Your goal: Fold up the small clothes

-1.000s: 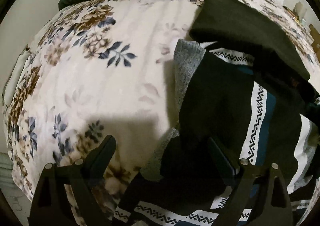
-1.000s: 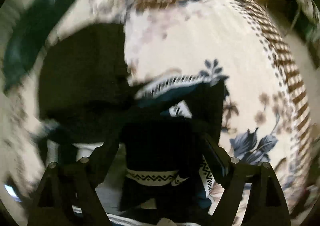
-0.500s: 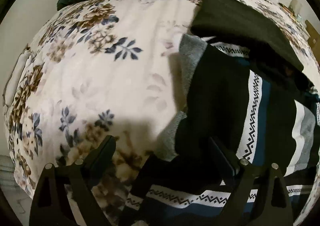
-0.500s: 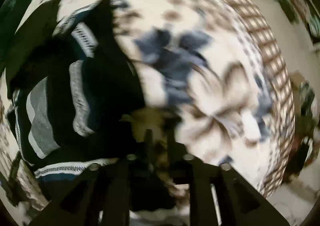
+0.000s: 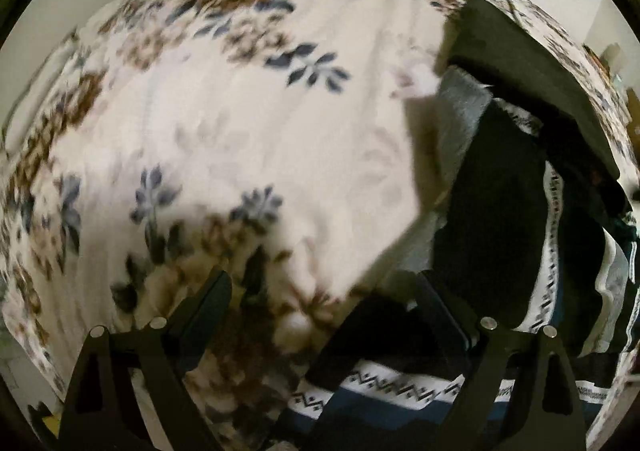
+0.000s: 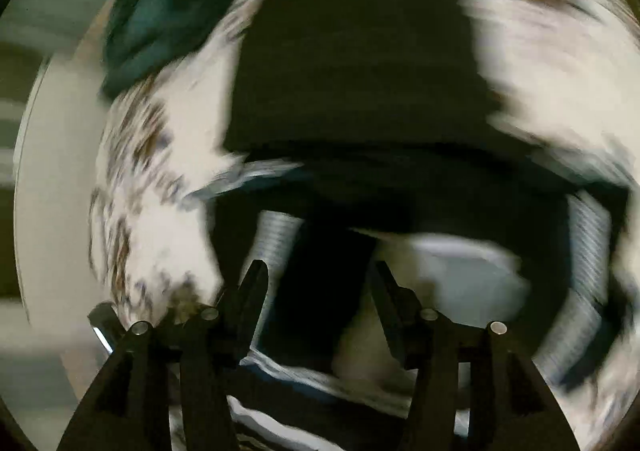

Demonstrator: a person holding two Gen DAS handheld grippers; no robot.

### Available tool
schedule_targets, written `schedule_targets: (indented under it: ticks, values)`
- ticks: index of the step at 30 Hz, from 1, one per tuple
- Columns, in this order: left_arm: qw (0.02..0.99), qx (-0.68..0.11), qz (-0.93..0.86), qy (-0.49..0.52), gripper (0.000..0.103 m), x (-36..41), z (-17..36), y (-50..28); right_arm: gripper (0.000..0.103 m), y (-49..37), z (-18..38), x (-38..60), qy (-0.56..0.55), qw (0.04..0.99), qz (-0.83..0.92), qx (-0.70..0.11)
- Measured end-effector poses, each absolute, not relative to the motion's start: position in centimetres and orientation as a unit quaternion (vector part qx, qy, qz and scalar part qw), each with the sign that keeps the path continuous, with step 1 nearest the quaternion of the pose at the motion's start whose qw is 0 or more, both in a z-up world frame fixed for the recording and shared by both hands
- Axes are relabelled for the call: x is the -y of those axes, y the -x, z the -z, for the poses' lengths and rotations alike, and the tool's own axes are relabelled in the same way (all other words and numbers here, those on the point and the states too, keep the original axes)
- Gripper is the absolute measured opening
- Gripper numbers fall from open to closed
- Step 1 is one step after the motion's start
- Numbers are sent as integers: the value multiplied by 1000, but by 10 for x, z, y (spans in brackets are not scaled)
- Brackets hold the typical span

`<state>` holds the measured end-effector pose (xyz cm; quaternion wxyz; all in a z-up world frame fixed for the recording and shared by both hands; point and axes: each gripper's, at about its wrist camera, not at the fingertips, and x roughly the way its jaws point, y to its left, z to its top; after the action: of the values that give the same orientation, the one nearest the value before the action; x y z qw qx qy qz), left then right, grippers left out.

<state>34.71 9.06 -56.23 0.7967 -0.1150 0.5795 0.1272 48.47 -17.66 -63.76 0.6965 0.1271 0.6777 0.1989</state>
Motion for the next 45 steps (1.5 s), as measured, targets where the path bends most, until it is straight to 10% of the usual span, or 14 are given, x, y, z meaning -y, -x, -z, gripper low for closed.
schedule_targets:
  ticks: [7, 8, 9, 10, 15, 18, 22, 29, 43, 45]
  values:
    - [789, -573, -120, 185, 93, -110, 585, -348, 57, -546, 713, 40, 38, 644, -221, -731]
    - [787, -576, -116, 185, 93, -110, 590, -349, 49, -547, 718, 35, 43, 641, -220, -734]
    - [785, -583, -114, 178, 93, -109, 597, -350, 12, -549, 717, 32, 50, 649, -214, -728]
    - [784, -587, -112, 171, 93, -107, 600, -350, 6, -550, 715, 34, 53, 660, -203, -722]
    - [792, -585, -96, 146, 94, -102, 605, -348, 5, -574, 715, 52, 13, 682, -146, -716]
    - [789, -588, -88, 155, 93, -107, 600, -348, 7, -574, 715, 55, 26, 666, -154, -729]
    - [810, -566, -81, 130, 93, -108, 573, -340, 52, -553, 667, 116, -69, 679, -155, -714]
    - [838, -531, -67, 108, 94, -92, 522, -317, 67, -449, 585, 343, -164, 716, -27, -678]
    - [817, -555, -129, 88, 102, 67, 514, -229, 67, -479, 727, 547, -319, 656, -69, -680]
    - [805, -570, -140, 88, 102, 98, 524, -204, 47, -485, 744, 546, -335, 648, -103, -676]
